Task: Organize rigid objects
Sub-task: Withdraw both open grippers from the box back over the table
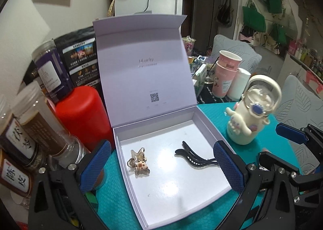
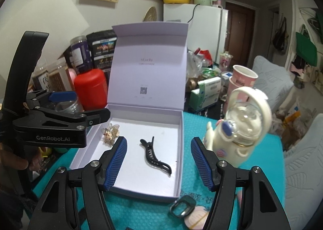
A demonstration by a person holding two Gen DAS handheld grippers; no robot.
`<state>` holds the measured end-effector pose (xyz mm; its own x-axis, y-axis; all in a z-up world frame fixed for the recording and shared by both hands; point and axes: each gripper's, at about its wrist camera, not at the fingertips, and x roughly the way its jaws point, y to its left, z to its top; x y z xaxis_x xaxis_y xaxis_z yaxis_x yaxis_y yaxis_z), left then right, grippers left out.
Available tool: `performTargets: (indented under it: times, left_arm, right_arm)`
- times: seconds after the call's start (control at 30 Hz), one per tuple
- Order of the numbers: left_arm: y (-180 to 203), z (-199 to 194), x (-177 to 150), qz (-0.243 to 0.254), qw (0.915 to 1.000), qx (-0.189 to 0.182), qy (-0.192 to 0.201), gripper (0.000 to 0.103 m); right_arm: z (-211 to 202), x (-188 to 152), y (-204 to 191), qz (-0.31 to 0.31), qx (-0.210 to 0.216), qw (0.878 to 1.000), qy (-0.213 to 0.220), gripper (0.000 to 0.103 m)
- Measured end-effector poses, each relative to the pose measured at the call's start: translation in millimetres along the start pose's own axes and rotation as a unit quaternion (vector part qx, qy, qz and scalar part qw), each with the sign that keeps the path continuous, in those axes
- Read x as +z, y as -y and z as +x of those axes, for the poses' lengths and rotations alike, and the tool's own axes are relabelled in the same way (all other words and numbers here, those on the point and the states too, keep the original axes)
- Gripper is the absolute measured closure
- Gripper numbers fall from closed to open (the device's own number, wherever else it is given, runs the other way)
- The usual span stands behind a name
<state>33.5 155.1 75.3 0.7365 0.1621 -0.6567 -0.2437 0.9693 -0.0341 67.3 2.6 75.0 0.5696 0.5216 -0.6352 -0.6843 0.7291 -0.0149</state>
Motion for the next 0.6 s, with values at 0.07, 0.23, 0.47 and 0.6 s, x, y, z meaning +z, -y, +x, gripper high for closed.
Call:
performTargets:
  times: [0.07,0.23,0.47,0.6]
  left_arm:
    - [3.3,-8.8,-1.4,0.001,1.0000,-0.001,0.005,0.000]
    - [13.9,-36.4,-9.4,0.004,0.9996,-0.012,0.024,0.000]
    - [34.1,-61.8,-23.5,0.024,0.9986,-0.037,0.028,0.000]
    - [45.2,-70.1,-32.6,0.032,0.9978,-0.051,0.026,0.000]
  right_arm:
    - [-8.5,-1.6,0.1,0.002,-0.005,1.000,0.003,0.037]
    - [-33.3,-9.4,-5.5,-0.002,-0.020,1.000,0.010,0.034]
    - [-67.9,-25.2,-9.3,0.000,-0.028,0.999,0.019,0.029]
    - [-85.7,-35.3,-12.3,0.002,-0.036,0.999,0.026,0.028]
